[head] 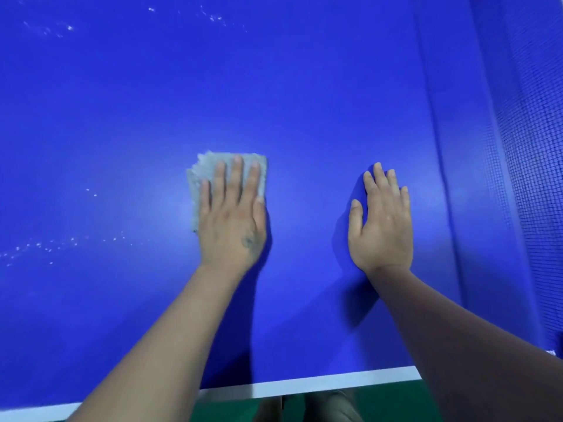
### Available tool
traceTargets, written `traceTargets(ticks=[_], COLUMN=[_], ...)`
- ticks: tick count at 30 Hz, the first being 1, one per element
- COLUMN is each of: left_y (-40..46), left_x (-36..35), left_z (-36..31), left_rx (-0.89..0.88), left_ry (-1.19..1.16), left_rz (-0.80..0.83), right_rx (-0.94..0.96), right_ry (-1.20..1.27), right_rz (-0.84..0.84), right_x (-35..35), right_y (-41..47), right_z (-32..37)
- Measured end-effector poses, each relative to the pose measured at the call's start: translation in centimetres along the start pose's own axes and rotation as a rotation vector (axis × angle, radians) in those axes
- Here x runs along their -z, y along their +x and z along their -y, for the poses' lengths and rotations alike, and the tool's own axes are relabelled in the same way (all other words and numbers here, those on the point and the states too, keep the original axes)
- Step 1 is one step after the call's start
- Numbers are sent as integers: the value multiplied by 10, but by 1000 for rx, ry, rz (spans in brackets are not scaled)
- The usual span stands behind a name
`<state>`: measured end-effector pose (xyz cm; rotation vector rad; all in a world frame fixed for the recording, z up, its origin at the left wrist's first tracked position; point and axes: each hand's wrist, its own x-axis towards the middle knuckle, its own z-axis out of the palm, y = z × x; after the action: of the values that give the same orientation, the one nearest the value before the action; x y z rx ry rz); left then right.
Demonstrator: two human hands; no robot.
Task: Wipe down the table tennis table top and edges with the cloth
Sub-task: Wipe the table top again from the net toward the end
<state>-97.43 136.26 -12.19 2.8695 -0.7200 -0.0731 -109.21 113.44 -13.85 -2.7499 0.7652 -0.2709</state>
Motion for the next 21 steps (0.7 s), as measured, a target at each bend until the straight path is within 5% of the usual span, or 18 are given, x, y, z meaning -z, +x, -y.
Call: traceTargets(ticks=[5,8,13,21], left_y=[87,110,61,-6], left_x=[-9,-17,-25,-6], left_z=[-22,-66,-103,-32], left_rx=[238,141,-141,43], left_ry=[-55,-74,-82,-4], left_rz=[-51,-44,-46,38], right_rx=[7,14,28,-40], right_ry=[4,3,1,97], right_rz=[-10,-16,-28,-132], right_x=[3,2,3,3], right_y=[1,1,1,56], right_z=[-2,-2,-2,11])
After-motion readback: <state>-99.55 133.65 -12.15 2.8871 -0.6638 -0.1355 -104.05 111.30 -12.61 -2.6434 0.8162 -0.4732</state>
